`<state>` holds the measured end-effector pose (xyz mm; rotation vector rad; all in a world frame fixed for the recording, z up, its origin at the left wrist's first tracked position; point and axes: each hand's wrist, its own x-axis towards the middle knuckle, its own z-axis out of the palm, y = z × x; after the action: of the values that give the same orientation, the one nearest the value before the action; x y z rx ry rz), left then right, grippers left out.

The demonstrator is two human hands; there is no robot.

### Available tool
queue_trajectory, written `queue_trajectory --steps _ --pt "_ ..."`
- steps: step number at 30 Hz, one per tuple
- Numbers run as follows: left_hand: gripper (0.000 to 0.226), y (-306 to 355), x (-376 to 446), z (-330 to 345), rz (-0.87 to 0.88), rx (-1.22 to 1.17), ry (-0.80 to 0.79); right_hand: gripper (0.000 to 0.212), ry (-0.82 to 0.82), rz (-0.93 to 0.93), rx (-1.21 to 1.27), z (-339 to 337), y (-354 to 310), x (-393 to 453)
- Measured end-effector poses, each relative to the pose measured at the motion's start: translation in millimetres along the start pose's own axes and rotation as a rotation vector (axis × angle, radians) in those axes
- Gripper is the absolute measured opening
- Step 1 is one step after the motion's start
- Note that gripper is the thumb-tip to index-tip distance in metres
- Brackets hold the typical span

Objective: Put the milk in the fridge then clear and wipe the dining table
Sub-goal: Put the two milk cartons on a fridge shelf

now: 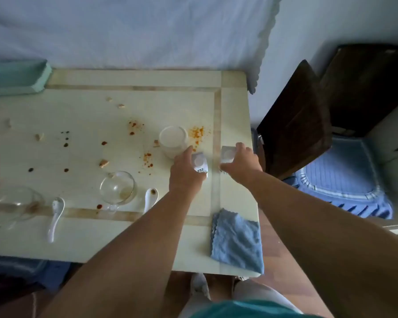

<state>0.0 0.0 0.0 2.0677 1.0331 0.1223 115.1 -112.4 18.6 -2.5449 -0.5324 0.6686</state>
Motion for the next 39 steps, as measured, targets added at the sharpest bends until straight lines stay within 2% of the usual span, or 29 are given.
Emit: queue_trajectory --steps 2,5,7,10,14,19,26,31,35,39 --pt "0.085 2 4 5 0.065 0.064 0.011 0.079 0.014 -0.012 -0.035 0 3 8" --pt "0.077 -1 9 17 0.07 0.115 0.014 0.077 -0.012 -0.039 -0.067 4 12 20" --pt "0.067 1 15 27 0.031 0.13 0.036 0.069 -0.029 -0.057 -0.058 6 20 34" --pt "0.055 3 18 29 -0.018 0.13 0.042 0.046 -0.015 -0.087 -0.061 9 26 41" --pt "0.057 10 21 33 -0.094 0.1 0.06 0.035 -0.016 -0.09 -0.028 8 31 42" --pt "0.057 13 13 39 -0.045 0.128 0.06 0.033 0.03 -0.042 0.044 -2 39 28" --pt "0.039 38 1 41 0.283 0.174 -0.059 0.034 0.241 0.151 0.195 -27 59 -26" --pt "0.047 57 -25 42 0.455 0.205 -0.143 0.041 0.372 0.305 0.306 -35 78 -77" --pt "0.043 72 -51 63 0.573 0.163 -0.237 0.04 0.514 0.414 0.384 -41 103 -115" --pt "0.039 92 -82 92 0.586 0.09 -0.379 0.04 0.606 0.518 0.381 -51 137 -156"
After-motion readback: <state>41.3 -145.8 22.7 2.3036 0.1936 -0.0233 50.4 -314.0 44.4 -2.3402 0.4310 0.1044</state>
